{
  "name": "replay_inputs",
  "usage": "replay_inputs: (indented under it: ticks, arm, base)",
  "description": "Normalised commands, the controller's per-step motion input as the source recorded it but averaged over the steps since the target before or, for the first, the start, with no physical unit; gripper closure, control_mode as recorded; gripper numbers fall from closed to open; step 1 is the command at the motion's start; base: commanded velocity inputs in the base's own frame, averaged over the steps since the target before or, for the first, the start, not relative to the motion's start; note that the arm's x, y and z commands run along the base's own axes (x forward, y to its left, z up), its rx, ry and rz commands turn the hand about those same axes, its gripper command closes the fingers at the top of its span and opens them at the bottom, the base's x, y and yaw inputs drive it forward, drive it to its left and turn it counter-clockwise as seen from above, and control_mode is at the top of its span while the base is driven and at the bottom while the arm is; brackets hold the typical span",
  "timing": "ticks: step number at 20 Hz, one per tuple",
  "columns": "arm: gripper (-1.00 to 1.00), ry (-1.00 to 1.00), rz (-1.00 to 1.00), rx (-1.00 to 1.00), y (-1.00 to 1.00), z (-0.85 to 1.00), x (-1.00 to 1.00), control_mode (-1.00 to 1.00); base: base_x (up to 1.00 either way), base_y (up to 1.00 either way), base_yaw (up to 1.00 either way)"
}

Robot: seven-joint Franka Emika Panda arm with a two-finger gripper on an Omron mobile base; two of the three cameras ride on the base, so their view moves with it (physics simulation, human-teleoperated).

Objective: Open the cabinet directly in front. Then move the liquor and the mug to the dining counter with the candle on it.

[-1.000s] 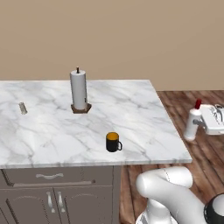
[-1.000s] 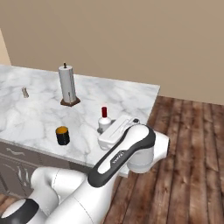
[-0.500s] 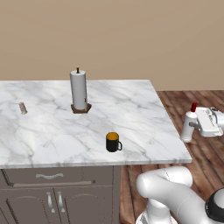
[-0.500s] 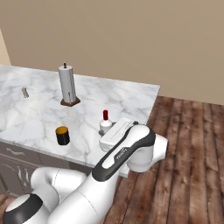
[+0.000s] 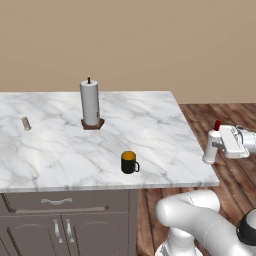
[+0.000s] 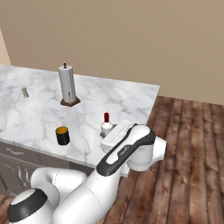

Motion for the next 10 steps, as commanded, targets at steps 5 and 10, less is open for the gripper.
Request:
replay_inputs:
  ticks: [5,10]
  arm:
    - [1.00,0.00,0.00,0.00,0.00,-0.18,0.14,-1.00]
    - [1.00,0.00,0.00,0.00,0.00,-0.16,0.15,-1.00]
  base:
    - [0.00,0.00,0.00]
    - [0.00,0.00,0.00]
